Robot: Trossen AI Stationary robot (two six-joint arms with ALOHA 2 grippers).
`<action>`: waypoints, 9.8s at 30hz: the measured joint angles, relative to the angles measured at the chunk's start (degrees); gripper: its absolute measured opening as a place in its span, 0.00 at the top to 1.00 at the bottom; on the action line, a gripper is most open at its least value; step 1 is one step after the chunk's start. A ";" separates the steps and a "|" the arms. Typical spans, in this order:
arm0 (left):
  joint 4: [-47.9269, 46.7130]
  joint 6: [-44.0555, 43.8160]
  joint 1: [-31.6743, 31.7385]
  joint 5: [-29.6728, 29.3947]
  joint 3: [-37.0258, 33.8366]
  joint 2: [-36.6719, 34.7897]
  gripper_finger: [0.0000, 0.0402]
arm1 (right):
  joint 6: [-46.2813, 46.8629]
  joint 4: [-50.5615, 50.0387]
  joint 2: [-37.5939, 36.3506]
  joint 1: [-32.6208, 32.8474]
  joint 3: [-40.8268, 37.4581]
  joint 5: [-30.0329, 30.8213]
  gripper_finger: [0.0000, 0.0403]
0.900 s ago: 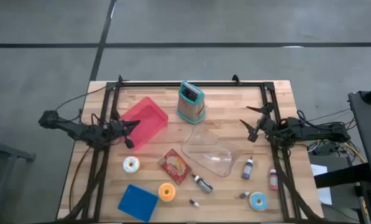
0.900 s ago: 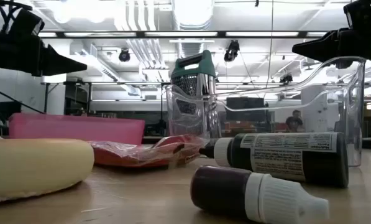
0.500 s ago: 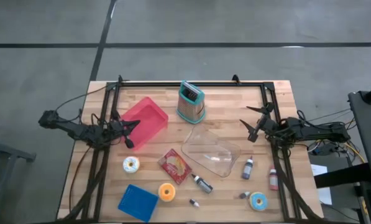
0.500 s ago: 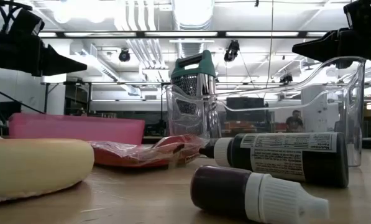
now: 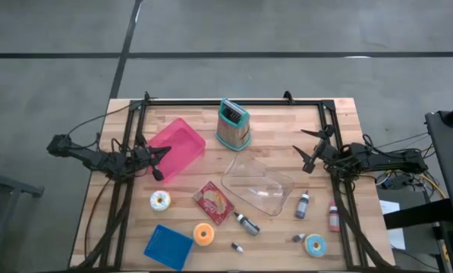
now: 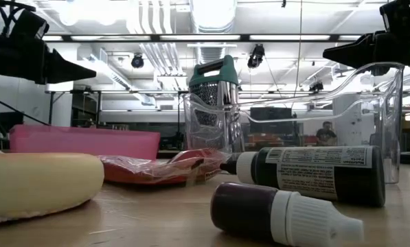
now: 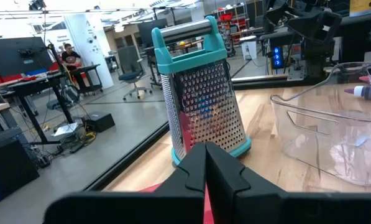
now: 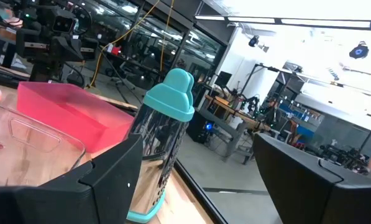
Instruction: Pick & Place Food Item
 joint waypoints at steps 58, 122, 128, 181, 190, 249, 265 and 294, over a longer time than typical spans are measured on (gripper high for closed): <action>0.01 0.00 0.00 0.02 0.02 -0.02 0.99 | 24.63 1.66 2.90 0.00 -0.01 -12.55 0.25; 0.01 0.00 0.00 0.01 0.01 -0.02 0.99 | 81.64 8.59 31.84 0.39 6.90 -18.34 0.25; 0.00 0.00 0.00 0.02 0.02 -0.02 0.99 | 76.34 8.59 36.08 0.37 16.30 -18.25 0.25; 0.01 0.00 0.02 0.00 0.01 -0.02 0.99 | 162.21 -97.64 87.00 31.19 77.51 -10.85 0.30; 0.01 0.00 0.02 0.01 0.01 -0.02 0.99 | 171.44 -95.20 87.00 35.20 70.41 -15.64 0.30; 0.00 0.00 0.02 0.00 0.00 0.00 0.99 | 173.90 -65.29 87.31 38.28 43.80 -20.67 0.45; 0.00 0.00 0.00 0.02 0.02 0.00 0.99 | 170.99 -69.15 87.33 39.44 45.64 -11.83 0.44; 0.02 0.00 0.02 0.00 0.02 0.00 0.99 | 169.19 -71.06 95.77 50.99 53.24 -7.62 0.44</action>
